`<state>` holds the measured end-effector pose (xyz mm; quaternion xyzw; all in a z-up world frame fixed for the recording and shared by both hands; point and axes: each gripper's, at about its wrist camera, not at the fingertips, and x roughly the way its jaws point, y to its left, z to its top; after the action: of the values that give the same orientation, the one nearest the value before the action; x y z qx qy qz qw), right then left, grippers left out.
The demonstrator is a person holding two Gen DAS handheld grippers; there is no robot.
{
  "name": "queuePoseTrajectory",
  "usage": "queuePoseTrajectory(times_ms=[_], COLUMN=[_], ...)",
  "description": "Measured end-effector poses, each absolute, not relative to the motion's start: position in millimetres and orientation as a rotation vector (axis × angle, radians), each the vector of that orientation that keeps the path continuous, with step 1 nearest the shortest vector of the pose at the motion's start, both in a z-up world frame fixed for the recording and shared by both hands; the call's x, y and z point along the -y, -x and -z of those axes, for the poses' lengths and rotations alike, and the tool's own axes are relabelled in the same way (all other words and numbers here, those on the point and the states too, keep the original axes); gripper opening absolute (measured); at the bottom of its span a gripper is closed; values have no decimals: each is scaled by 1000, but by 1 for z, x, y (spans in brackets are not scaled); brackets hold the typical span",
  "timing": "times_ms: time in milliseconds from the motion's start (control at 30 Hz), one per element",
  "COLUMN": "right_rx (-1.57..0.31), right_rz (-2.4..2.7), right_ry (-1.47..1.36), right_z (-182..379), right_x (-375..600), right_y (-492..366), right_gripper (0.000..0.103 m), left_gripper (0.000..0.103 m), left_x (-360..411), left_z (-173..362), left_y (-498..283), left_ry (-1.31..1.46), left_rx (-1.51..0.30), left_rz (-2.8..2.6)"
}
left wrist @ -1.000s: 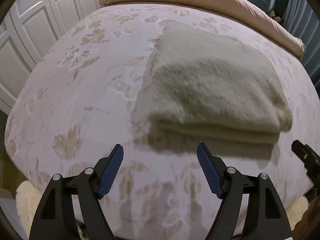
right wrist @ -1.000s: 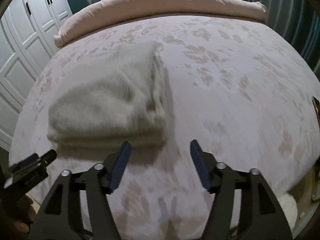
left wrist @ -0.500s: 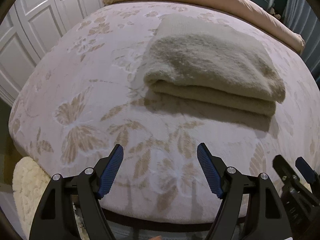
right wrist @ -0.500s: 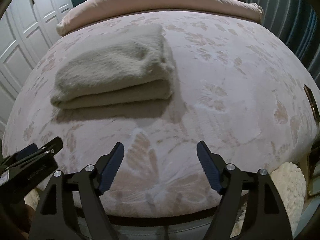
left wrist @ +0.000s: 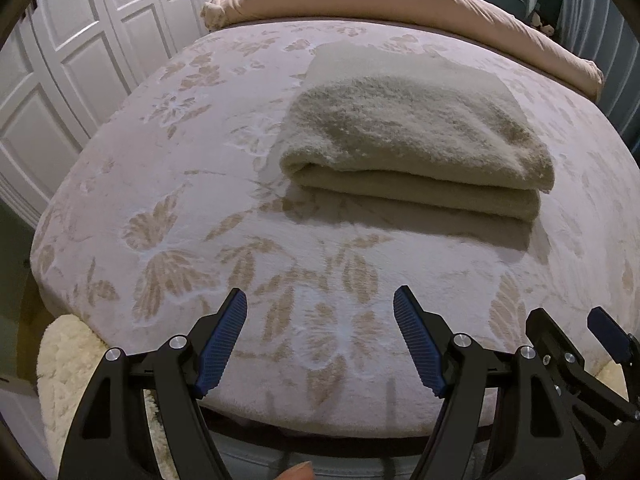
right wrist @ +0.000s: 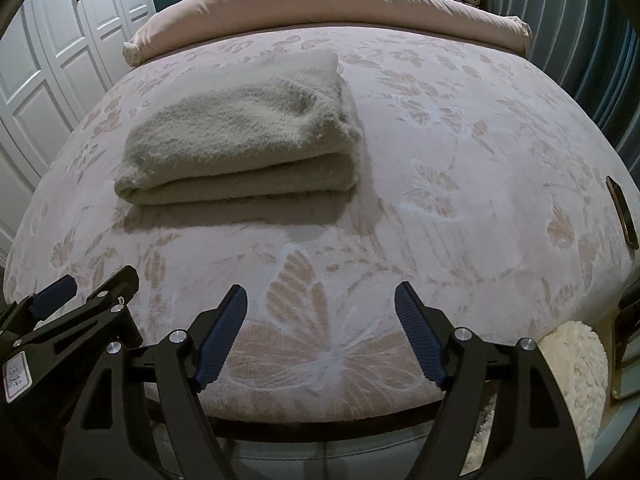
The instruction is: Fold small clothes
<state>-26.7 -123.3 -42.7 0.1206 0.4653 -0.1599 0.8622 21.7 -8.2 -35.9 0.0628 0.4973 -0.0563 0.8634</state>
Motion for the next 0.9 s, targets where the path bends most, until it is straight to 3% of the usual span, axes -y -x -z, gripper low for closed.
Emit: queuePoseTrajectory(times_ms=[900], right_rx=[-951], right_rz=[352], right_ry=[-232], right_z=[38], right_x=[122], right_y=[33], right_gripper=[74], left_gripper=[70], left_x=[12], left_z=[29], left_y=[-15], left_ry=[-159], left_rx=[-993], left_rz=[102])
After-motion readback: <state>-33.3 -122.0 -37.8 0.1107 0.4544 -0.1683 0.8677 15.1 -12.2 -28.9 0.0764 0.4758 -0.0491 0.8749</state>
